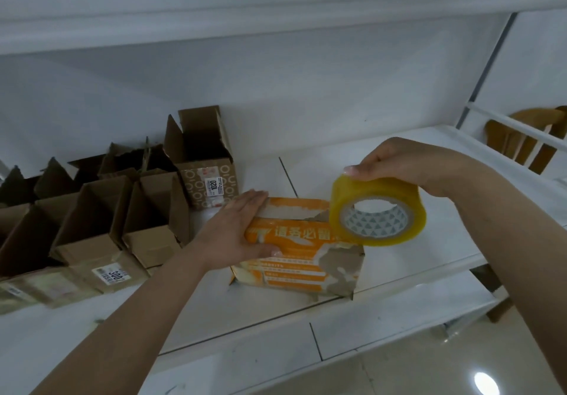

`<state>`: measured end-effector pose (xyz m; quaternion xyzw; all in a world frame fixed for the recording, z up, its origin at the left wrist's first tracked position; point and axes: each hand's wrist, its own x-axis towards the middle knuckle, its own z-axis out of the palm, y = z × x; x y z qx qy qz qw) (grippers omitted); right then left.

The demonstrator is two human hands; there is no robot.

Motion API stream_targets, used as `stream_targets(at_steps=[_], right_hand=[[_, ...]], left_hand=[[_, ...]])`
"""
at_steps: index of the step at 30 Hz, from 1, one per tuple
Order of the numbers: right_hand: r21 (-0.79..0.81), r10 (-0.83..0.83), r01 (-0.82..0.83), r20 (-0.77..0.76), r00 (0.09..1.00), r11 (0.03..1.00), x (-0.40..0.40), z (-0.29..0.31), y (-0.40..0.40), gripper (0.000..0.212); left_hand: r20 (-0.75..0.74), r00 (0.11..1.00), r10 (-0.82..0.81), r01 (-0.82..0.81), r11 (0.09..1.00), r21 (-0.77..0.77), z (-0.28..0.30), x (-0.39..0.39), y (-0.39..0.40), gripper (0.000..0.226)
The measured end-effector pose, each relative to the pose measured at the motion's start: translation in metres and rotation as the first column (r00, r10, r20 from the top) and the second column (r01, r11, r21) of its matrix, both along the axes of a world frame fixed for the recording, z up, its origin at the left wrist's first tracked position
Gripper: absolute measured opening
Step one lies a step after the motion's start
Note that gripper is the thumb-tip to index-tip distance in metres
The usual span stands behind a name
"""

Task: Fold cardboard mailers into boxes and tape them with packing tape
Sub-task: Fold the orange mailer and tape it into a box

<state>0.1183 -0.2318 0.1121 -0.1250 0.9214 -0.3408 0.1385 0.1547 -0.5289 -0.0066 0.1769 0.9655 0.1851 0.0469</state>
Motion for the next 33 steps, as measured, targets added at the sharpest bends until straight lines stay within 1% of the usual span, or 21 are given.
stream_targets(at_steps=[2,4,5,8,13,15,19,20,22,24,26,27,28,30,31,33], right_hand=[[0.037,-0.051,0.052,-0.015,0.999,0.998,-0.002,-0.007,0.018,0.070],[0.159,-0.079,0.088,-0.064,0.995,0.983,-0.003,-0.019,0.029,0.062],[0.192,-0.089,0.103,-0.079,0.993,0.976,-0.003,-0.027,0.033,0.059],[0.149,-0.143,0.143,-0.015,0.990,0.978,-0.001,-0.052,0.040,0.053],[0.097,-0.177,0.172,0.046,0.983,0.980,-0.001,-0.083,0.042,0.053],[0.076,-0.196,0.191,0.071,0.978,0.979,-0.002,-0.091,0.043,0.056],[0.069,-0.213,0.206,0.119,0.970,0.976,-0.001,-0.104,0.042,0.069],[0.064,-0.213,0.206,0.117,0.970,0.976,-0.002,-0.106,0.041,0.069],[0.068,-0.216,0.210,0.102,0.971,0.975,-0.002,-0.107,0.041,0.068],[0.073,-0.218,0.212,0.082,0.973,0.975,-0.002,-0.107,0.040,0.068],[0.062,-0.201,0.197,0.085,0.976,0.979,-0.001,-0.108,0.038,0.068],[0.054,-0.191,0.187,0.089,0.977,0.981,0.000,-0.108,0.036,0.064],[0.042,-0.184,0.181,0.091,0.979,0.983,0.001,-0.110,0.035,0.059],[0.025,-0.180,0.179,0.088,0.980,0.984,0.004,-0.113,0.033,0.057],[0.026,-0.180,0.178,0.081,0.980,0.984,0.006,-0.115,0.033,0.058],[0.010,-0.177,0.177,0.088,0.980,0.984,0.012,-0.121,0.035,0.056]], left_hand=[[-0.002,1.000,-0.012,0.012,1.000,-0.013,0.002,0.000,0.002,0.118],[-0.009,1.000,-0.014,0.014,1.000,-0.022,0.002,-0.001,0.004,0.121],[-0.008,1.000,-0.017,0.016,1.000,-0.021,0.003,-0.001,0.005,0.121],[-0.004,1.000,-0.017,0.017,1.000,-0.018,0.002,0.000,0.005,0.122],[-0.003,1.000,-0.018,0.018,0.998,-0.060,-0.002,-0.001,0.003,0.123],[-0.011,1.000,-0.021,0.020,0.998,-0.064,-0.004,-0.001,0.002,0.128],[-0.018,0.999,-0.033,0.032,0.997,-0.074,-0.004,0.001,0.003,0.132],[-0.014,0.999,-0.038,0.036,0.994,-0.104,-0.002,0.002,0.003,0.133],[-0.015,0.999,-0.044,0.039,0.971,-0.238,0.004,0.004,0.007,0.133],[-0.048,0.999,-0.004,-0.013,0.935,-0.355,0.014,0.004,0.020,0.130],[-0.125,0.992,0.018,-0.061,0.934,-0.352,0.021,0.004,0.046,0.126],[-0.157,0.988,-0.010,-0.043,0.942,-0.334,0.021,0.006,0.061,0.121],[-0.156,0.986,-0.057,0.003,0.946,-0.325,0.019,0.007,0.076,0.116],[-0.077,0.986,-0.147,0.110,0.926,-0.362,0.007,0.013,0.099,0.109],[-0.055,0.984,-0.170,0.134,0.907,-0.400,-0.001,0.014,0.104,0.107],[-0.063,0.978,-0.200,0.151,0.880,-0.451,-0.010,0.010,0.102,0.100]])
